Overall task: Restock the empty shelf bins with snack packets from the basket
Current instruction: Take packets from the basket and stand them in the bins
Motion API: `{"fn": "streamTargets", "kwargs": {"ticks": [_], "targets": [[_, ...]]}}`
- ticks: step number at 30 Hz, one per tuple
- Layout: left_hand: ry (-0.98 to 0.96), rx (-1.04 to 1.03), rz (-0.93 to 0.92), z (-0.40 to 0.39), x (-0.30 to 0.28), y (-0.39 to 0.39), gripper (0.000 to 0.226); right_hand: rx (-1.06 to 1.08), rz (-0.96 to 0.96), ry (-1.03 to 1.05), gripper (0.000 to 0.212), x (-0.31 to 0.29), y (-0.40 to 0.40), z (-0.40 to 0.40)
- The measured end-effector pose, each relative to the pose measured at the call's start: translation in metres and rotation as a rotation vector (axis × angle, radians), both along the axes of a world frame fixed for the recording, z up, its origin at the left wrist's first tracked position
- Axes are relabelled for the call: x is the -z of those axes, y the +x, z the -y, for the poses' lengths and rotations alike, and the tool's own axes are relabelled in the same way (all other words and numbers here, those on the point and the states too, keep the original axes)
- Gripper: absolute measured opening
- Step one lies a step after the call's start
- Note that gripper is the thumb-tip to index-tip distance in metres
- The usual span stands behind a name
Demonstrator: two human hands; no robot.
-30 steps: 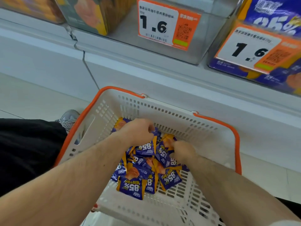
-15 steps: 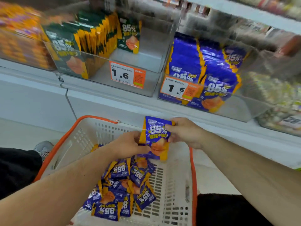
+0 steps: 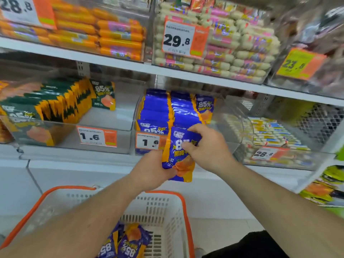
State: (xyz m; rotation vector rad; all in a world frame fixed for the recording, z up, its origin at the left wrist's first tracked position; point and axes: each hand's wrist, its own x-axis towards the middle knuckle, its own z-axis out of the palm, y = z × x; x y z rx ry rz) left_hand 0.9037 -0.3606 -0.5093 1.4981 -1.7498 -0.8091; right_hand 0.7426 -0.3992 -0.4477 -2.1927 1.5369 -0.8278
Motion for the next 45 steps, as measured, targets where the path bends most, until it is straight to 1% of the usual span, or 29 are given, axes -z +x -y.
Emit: {"fn": "streamTargets", "kwargs": {"ticks": [3, 5, 7, 10, 12, 14, 17, 21, 23, 25, 27, 29, 31, 34, 40, 42, 45], "targets": [[-0.1, -0.008, 0.076, 0.017, -0.026, -0.02, 0.02, 0.077, 0.101, -0.045, 0.032, -0.015, -0.021, 0.009], [-0.175, -0.018, 0.162, 0.028, -0.045, -0.033, 0.02, 0.123, 0.161, -0.105, 0.027, -0.026, -0.035, 0.015], [-0.237, -0.055, 0.29, 0.04, -0.063, -0.043, 0.01, 0.173, 0.194, -0.2, 0.021, -0.033, -0.047, 0.02], [-0.334, -0.109, 0.457, 0.06, -0.079, -0.051, 0.013, 0.251, 0.243, -0.379, 0.022, -0.038, -0.063, 0.029], [-0.374, -0.111, 0.548, 0.074, -0.083, -0.053, 0.041, 0.271, 0.266, -0.503, 0.026, -0.038, -0.073, 0.036], [-0.362, -0.101, 0.671, 0.087, -0.085, -0.053, 0.062, 0.28, 0.266, -0.586, 0.025, -0.034, -0.08, 0.047], [-0.293, -0.069, 0.834, 0.106, -0.085, -0.05, 0.084, 0.305, 0.205, -0.582, 0.019, -0.025, -0.082, 0.068], [-0.086, 0.034, 0.981, 0.132, -0.09, -0.047, 0.118, 0.295, 0.076, -0.5, 0.017, -0.019, -0.065, 0.104], [0.014, 0.073, 0.996, 0.144, -0.09, -0.047, 0.124, 0.313, 0.015, -0.445, 0.02, -0.019, -0.055, 0.124], [0.097, 0.096, 0.96, 0.153, -0.086, -0.044, 0.125, 0.378, -0.038, -0.359, 0.026, -0.022, -0.047, 0.145], [0.118, 0.104, 0.912, 0.157, -0.079, -0.043, 0.124, 0.45, -0.078, -0.267, 0.028, -0.026, -0.043, 0.162], [0.105, 0.103, 0.897, 0.16, -0.075, -0.041, 0.123, 0.494, -0.104, -0.224, 0.023, -0.028, -0.039, 0.174], [0.102, 0.097, 0.889, 0.161, -0.074, -0.04, 0.122, 0.522, -0.11, -0.207, 0.019, -0.03, -0.036, 0.179], [0.112, 0.1, 0.892, 0.163, -0.073, -0.04, 0.122, 0.568, -0.106, -0.211, 0.023, -0.032, -0.038, 0.177], [0.137, 0.101, 0.884, 0.163, -0.074, -0.041, 0.121, 0.504, -0.205, -0.221, 0.035, -0.025, -0.046, 0.172], [0.141, 0.102, 0.886, 0.162, -0.075, -0.041, 0.12, 0.477, -0.222, -0.171, 0.03, -0.021, -0.043, 0.179], [0.145, 0.102, 0.883, 0.161, -0.076, -0.043, 0.12, 0.475, -0.223, -0.097, 0.005, -0.016, -0.038, 0.197]]}}
